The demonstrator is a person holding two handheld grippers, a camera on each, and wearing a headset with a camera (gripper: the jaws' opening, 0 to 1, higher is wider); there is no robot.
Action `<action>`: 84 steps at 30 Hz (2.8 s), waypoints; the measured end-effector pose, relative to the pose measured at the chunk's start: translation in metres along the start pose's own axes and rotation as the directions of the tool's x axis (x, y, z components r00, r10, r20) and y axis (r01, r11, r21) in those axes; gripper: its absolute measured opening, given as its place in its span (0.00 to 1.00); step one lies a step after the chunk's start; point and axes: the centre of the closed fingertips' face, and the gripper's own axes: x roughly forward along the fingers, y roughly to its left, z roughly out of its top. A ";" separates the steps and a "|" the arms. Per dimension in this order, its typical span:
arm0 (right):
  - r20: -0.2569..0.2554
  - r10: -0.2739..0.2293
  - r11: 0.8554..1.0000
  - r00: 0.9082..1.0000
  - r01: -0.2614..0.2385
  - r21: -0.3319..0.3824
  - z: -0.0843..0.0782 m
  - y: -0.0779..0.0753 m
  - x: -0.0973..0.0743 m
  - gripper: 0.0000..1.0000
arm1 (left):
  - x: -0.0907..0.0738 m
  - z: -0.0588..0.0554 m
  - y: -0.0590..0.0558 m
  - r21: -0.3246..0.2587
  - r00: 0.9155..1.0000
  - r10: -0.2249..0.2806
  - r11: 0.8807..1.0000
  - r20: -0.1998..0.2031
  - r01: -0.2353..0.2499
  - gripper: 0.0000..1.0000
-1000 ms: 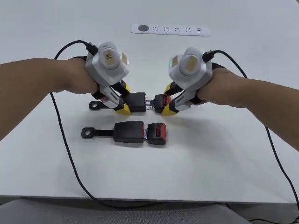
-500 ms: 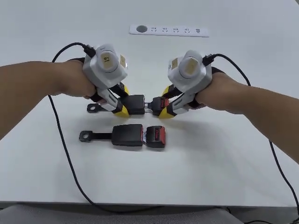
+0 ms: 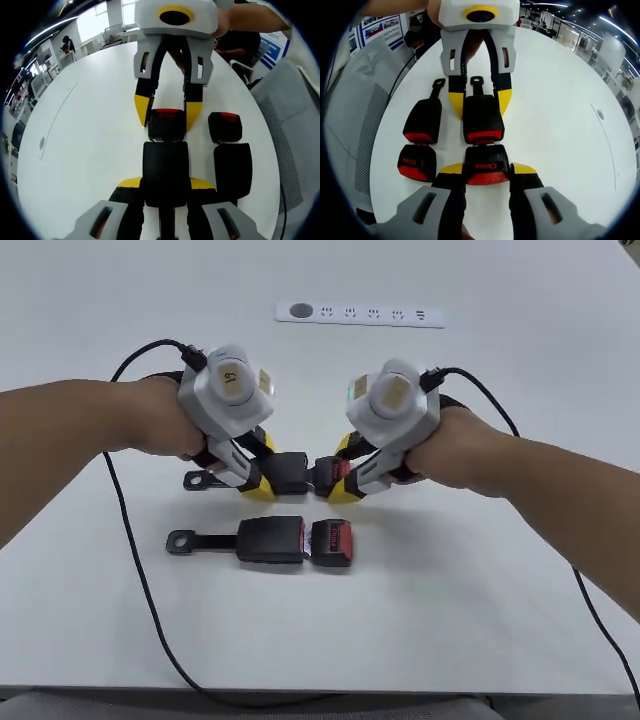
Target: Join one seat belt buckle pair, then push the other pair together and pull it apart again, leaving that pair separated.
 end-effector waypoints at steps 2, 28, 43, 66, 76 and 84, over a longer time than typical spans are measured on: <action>-0.001 0.000 1.000 1.000 0.000 0.000 0.002 0.005 -0.001 0.30 | 0.001 0.000 0.001 0.001 1.000 0.000 1.000 -0.003 0.000 0.32; -0.024 -0.007 1.000 1.000 0.008 0.017 -0.012 0.006 -0.016 0.32 | 0.001 -0.002 0.003 0.008 1.000 -0.004 1.000 -0.008 0.004 0.32; -0.019 -0.029 0.999 0.999 0.029 0.013 -0.030 0.006 -0.027 0.33 | 0.001 -0.001 0.004 0.002 1.000 -0.002 1.000 -0.009 0.003 0.33; -0.091 -0.053 0.994 0.994 0.061 0.088 -0.120 0.003 -0.085 0.34 | 0.000 0.001 0.000 0.008 1.000 0.000 1.000 -0.015 0.001 0.33; -0.113 -0.098 0.989 0.989 0.110 0.102 -0.123 -0.001 -0.090 0.41 | -0.001 0.000 0.000 0.013 1.000 0.007 1.000 -0.019 -0.007 0.34; -0.124 -0.144 0.983 0.982 0.157 0.101 -0.116 0.002 -0.089 0.51 | -0.001 -0.001 0.001 0.000 0.999 0.034 0.999 -0.018 -0.034 0.45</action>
